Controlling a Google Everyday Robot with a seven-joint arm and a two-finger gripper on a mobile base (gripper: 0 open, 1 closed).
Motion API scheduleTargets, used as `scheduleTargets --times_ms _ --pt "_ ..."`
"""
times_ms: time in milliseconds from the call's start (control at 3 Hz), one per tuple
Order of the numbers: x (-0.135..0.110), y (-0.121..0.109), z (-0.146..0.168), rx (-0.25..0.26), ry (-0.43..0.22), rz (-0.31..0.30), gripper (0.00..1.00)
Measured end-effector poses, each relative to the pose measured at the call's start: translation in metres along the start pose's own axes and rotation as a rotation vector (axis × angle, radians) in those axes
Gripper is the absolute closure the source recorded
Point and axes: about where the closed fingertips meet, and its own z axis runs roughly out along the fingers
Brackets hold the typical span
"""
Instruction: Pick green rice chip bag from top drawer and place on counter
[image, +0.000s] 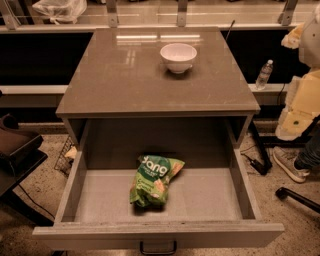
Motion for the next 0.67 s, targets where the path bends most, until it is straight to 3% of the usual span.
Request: scheduleTargets --times_ms 333,667 --pt "-0.008 -0.007 0.029 -0.006 0.015 0.070 0.00" --pt "-0.016 0.000 0.105 -0.079 -0.005 0.276 0.00"
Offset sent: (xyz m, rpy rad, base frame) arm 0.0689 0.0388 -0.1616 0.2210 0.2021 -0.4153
